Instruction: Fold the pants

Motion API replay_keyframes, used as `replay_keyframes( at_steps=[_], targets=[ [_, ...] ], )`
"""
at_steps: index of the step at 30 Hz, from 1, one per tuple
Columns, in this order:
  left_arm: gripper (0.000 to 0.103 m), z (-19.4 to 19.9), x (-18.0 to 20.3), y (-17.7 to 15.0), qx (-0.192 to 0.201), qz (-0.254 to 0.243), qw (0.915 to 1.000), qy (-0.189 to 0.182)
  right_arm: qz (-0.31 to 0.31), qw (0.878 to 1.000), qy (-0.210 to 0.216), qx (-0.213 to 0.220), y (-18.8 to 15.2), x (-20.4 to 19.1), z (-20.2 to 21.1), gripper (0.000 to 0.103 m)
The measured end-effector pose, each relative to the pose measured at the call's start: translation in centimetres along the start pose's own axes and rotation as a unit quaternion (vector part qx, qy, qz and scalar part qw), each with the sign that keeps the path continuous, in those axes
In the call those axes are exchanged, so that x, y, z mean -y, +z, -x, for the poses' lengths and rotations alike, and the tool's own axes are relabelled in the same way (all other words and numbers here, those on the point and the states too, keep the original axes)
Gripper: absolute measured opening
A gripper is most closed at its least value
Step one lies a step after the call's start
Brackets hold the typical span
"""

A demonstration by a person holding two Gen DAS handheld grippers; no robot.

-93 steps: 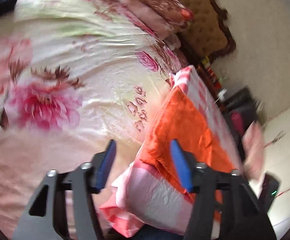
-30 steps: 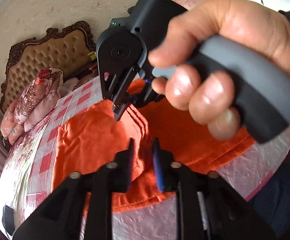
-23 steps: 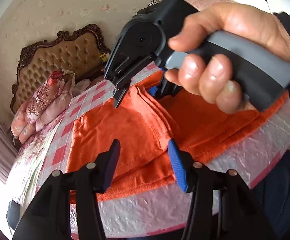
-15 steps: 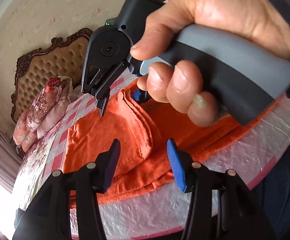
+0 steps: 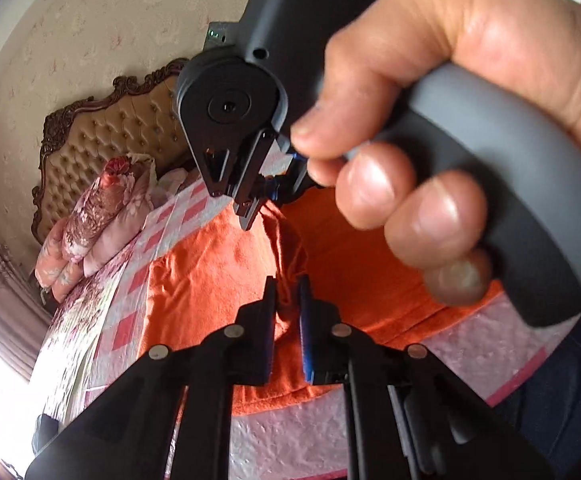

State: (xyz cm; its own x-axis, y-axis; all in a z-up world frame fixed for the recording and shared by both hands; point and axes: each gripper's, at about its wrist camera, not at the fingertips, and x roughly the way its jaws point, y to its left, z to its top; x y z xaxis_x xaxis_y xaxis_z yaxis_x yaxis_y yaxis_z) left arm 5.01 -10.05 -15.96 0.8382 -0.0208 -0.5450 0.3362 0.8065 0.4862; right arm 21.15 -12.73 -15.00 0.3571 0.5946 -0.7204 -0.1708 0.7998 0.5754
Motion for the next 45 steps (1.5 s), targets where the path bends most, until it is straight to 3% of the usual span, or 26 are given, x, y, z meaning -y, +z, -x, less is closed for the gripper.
replay_keyframes(
  at_steps=[12,18,22,25,27,28,30,33,34,36,38,40,43,45],
  targets=[
    [0.011,0.6,4.2,1.2,0.009,-0.028,0.9982,-0.053,0.0,0.999,-0.036,0.014,-1.4,3.2,2.1,0.008],
    [0.011,-0.5,4.6,1.1,-0.001,-0.026,0.9975,-0.066,-0.012,0.997,-0.074,0.02,-1.0,5.4,2.3,0.017],
    [0.011,-1.0,4.8,0.9,-0.006,-0.025,0.9971,-0.072,-0.008,0.995,-0.092,0.027,0.0,6.1,1.9,0.017],
    [0.013,-1.1,4.6,0.7,-0.007,-0.024,0.9963,-0.083,0.003,0.99,-0.134,0.055,0.5,5.5,2.4,0.017],
    [0.026,-1.1,4.1,0.7,-0.004,-0.009,0.9952,-0.098,0.017,0.98,-0.179,0.08,0.6,5.1,2.7,0.022],
    [0.032,-0.8,3.8,0.7,-0.001,-0.004,0.9945,-0.104,0.023,0.975,-0.198,0.094,0.5,5.0,3.0,0.035],
    [0.057,0.4,2.9,0.5,0.019,0.011,0.9929,-0.117,0.035,0.959,-0.248,0.132,0.2,4.6,4.4,0.037],
    [0.06,2.8,0.1,-0.5,0.063,0.052,0.9929,-0.086,0.051,0.944,-0.275,0.176,-1.0,3.5,7.3,0.041],
    [0.062,3.5,-1.4,-1.0,0.081,0.076,0.9913,-0.07,0.064,0.938,-0.283,0.188,-1.5,2.8,7.8,0.048],
    [0.074,3.7,-4.8,-2.0,0.095,0.136,0.9853,-0.039,0.12,0.923,-0.304,0.204,-3.7,0.0,8.1,0.056],
    [0.074,2.4,-8.5,-2.8,0.066,0.198,0.9779,-0.011,0.155,0.922,-0.297,0.193,-5.3,-2.1,7.3,0.064],
    [0.072,1.0,-10.6,-3.6,0.024,0.224,0.9744,0.002,0.183,0.927,-0.283,0.165,-6.9,-4.1,5.2,0.064],
    [0.05,-0.5,-12.6,-4.7,-0.008,0.25,0.9673,-0.041,0.198,0.929,-0.284,0.132,-8.6,-5.5,2.7,0.065],
    [0.024,-1.6,-12.9,-5.3,-0.033,0.254,0.9646,-0.063,0.193,0.929,-0.299,0.105,-8.7,-5.3,1.3,0.079]
  ],
)
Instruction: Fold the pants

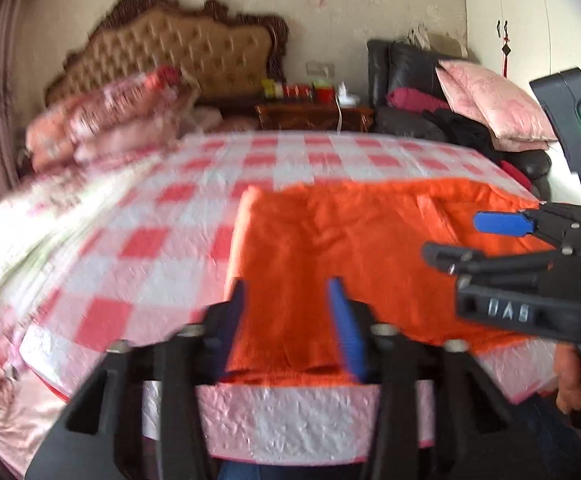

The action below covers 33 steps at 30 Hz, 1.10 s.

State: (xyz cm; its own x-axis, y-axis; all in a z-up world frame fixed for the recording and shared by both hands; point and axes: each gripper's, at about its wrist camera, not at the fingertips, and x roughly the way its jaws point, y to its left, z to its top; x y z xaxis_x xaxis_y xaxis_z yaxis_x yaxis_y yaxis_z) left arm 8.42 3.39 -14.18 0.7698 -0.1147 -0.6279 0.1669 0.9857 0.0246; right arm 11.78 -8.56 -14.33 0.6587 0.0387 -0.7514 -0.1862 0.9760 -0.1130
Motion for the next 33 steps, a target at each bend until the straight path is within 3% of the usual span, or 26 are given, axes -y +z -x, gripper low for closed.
replay_keyframes(
  at_steps=[1,2,5,8,11,13,15,17,20,22,25,28,33],
  targets=[
    [0.019,-0.7,-0.3,-0.4,-0.017,0.0,0.9999,0.001,0.0,1.0,-0.004,-0.011,-0.1,0.0,-0.4,0.087],
    [0.013,-1.5,-0.8,-0.8,-0.031,0.01,0.9994,0.001,-0.002,1.0,-0.003,-0.017,-0.3,0.0,-0.7,0.087],
    [0.012,-2.9,-1.9,-2.1,-0.06,0.029,0.9977,-0.01,-0.004,1.0,-0.003,-0.031,-0.6,0.2,-1.3,0.087],
    [0.012,-3.2,-2.2,-2.4,-0.057,0.029,0.9979,-0.009,0.004,0.998,-0.005,-0.059,-1.5,0.0,-2.3,0.088],
    [0.012,-3.4,-2.8,-2.5,-0.054,0.034,0.9978,-0.015,-0.005,0.998,0.006,-0.057,-2.1,0.3,-2.4,0.089],
    [0.012,-3.3,-2.6,-2.6,-0.048,0.022,0.9985,-0.015,-0.024,0.998,0.002,-0.062,-2.4,0.8,-2.5,0.099],
    [0.016,-3.2,-2.1,-3.0,-0.031,0.001,0.9994,-0.014,-0.057,0.996,0.03,-0.063,-3.1,1.8,-2.8,0.098],
    [0.016,-3.2,-2.3,-2.9,-0.029,-0.001,0.9993,-0.022,-0.052,0.996,0.039,-0.059,-3.3,2.0,-2.6,0.099],
    [0.028,-3.3,-2.4,-2.7,-0.037,0.008,0.9984,-0.041,-0.047,0.996,0.043,-0.062,-3.3,1.9,-2.6,0.099],
    [0.029,-3.2,-1.5,-2.4,-0.046,-0.016,0.9986,-0.02,-0.047,0.996,0.043,-0.059,-3.3,1.9,-2.6,0.099],
    [0.029,-3.0,-1.0,-1.8,-0.047,-0.026,0.9985,-0.007,-0.046,0.996,0.044,-0.058,-3.3,1.9,-2.5,0.099],
    [0.029,-2.0,-0.2,0.2,-0.01,-0.055,0.9984,-0.013,-0.045,0.997,0.045,-0.054,-3.4,1.9,-2.6,0.099],
    [0.029,-6.7,-0.4,4.8,-0.062,-0.073,0.9941,-0.051,-0.044,0.996,0.047,-0.066,-3.1,1.9,-2.7,0.099]
  ],
)
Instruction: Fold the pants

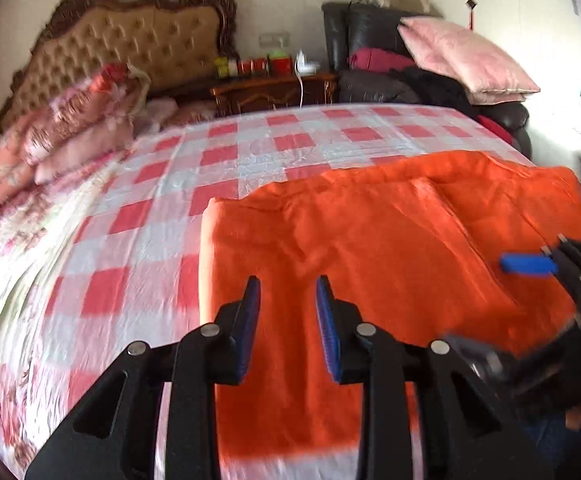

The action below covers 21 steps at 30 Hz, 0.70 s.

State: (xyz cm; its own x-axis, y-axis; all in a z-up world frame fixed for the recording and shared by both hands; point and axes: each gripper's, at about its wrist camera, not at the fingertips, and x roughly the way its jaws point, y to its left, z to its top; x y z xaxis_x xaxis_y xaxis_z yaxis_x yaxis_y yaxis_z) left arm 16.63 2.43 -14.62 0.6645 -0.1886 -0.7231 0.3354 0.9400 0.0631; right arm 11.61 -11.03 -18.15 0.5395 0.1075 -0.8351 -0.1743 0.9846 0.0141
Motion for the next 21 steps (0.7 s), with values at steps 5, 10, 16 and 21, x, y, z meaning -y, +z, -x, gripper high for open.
replay_keyframes(
  at_steps=[5,10,16,21],
  targets=[
    [0.029,-4.8,-2.8,2.7,-0.059,-0.002,0.998,0.021,0.006,1.0,0.005,0.001,-0.2,0.1,0.0,0.099],
    [0.04,-7.5,-6.8,3.5,-0.072,0.025,0.9963,0.039,0.012,1.0,0.009,0.0,-0.3,0.1,0.1,0.099],
    [0.05,-9.1,-8.2,5.1,-0.072,-0.004,0.9943,0.079,0.014,1.0,0.009,-0.002,-0.2,0.1,0.1,0.099],
    [0.06,-7.6,-8.2,5.2,-0.049,0.016,0.9919,0.116,0.014,1.0,0.009,-0.004,-0.2,0.1,0.1,0.099]
  ],
)
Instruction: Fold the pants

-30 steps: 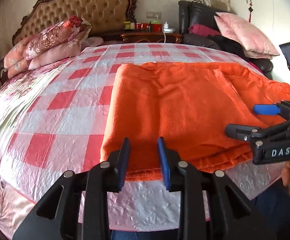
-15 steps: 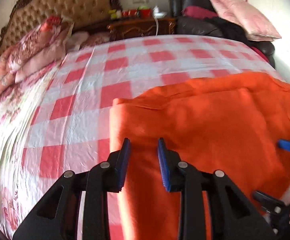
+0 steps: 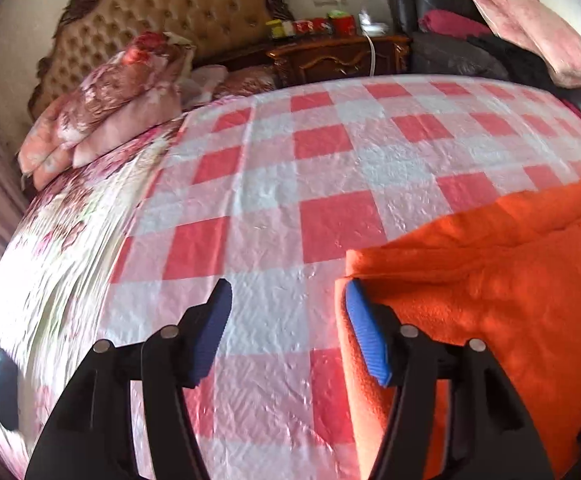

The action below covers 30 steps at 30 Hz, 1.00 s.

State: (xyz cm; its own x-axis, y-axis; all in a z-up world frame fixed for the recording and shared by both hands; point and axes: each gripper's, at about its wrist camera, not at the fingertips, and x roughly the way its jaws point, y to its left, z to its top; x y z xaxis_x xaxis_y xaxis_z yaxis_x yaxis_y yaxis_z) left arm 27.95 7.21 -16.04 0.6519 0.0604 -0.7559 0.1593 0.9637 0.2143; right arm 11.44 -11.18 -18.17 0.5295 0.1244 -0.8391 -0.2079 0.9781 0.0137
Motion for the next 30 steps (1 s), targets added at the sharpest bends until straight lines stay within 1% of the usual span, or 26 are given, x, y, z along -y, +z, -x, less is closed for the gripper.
replay_keyframes(
  at_steps=[2,4,5,6,8,9,13,15,17,18,20,24,26,28,30],
  targets=[
    [0.06,2.0,0.2,-0.9,0.016,0.012,0.9996,-0.018,0.0,1.0,0.0,-0.001,0.1,0.0,-0.1,0.099],
    [0.06,4.3,1.6,-2.9,0.033,-0.003,0.9991,-0.025,-0.001,1.0,0.0,0.0,0.1,0.0,-0.1,0.099],
    [0.058,4.8,2.2,-3.7,0.032,-0.014,0.9991,-0.025,-0.002,1.0,0.0,0.001,0.1,0.0,-0.1,0.099],
    [0.055,5.4,3.3,-5.1,0.029,-0.036,0.9987,-0.02,-0.002,1.0,0.0,0.002,0.1,0.0,-0.1,0.099],
    [0.051,5.9,5.1,-7.4,0.015,-0.08,0.9967,-0.005,-0.002,1.0,0.0,0.002,0.1,0.1,-0.1,0.099],
    [0.051,6.7,5.5,-8.4,0.029,-0.093,0.9952,0.014,-0.002,1.0,-0.001,0.001,0.0,0.1,-0.1,0.099],
    [0.052,7.9,5.0,-10.5,0.024,-0.101,0.9938,0.04,-0.003,1.0,-0.001,0.002,0.1,0.1,-0.2,0.099],
    [0.056,8.4,4.7,-11.4,0.031,-0.108,0.9921,0.054,-0.003,1.0,-0.001,0.002,0.1,0.1,-0.2,0.099],
    [0.058,8.8,4.3,-12.0,0.03,-0.098,0.9934,0.051,-0.003,1.0,-0.001,0.002,0.1,0.2,-0.2,0.099],
    [0.061,8.9,3.8,-12.2,0.025,-0.082,0.9952,0.046,-0.004,1.0,-0.002,0.001,0.1,0.1,-0.2,0.099],
    [0.064,9.1,3.1,-12.4,0.018,-0.061,0.9972,0.04,-0.004,1.0,-0.003,-0.001,0.2,0.2,-0.3,0.099],
    [0.067,9.5,2.7,-12.6,0.011,-0.058,0.9975,0.038,-0.005,1.0,-0.003,-0.006,0.3,0.2,-0.2,0.099],
    [0.068,9.4,2.2,-12.6,0.004,-0.044,0.9985,0.032,-0.003,1.0,-0.003,-0.009,0.3,0.1,-0.3,0.099],
    [0.068,9.3,1.3,-12.6,-0.002,-0.017,0.9998,0.014,-0.001,1.0,-0.002,-0.02,0.5,0.2,-0.3,0.099],
    [0.069,9.2,0.8,-12.7,-0.002,-0.001,1.0,0.003,0.004,0.999,-0.001,-0.041,1.2,0.2,-0.4,0.098]
  ],
)
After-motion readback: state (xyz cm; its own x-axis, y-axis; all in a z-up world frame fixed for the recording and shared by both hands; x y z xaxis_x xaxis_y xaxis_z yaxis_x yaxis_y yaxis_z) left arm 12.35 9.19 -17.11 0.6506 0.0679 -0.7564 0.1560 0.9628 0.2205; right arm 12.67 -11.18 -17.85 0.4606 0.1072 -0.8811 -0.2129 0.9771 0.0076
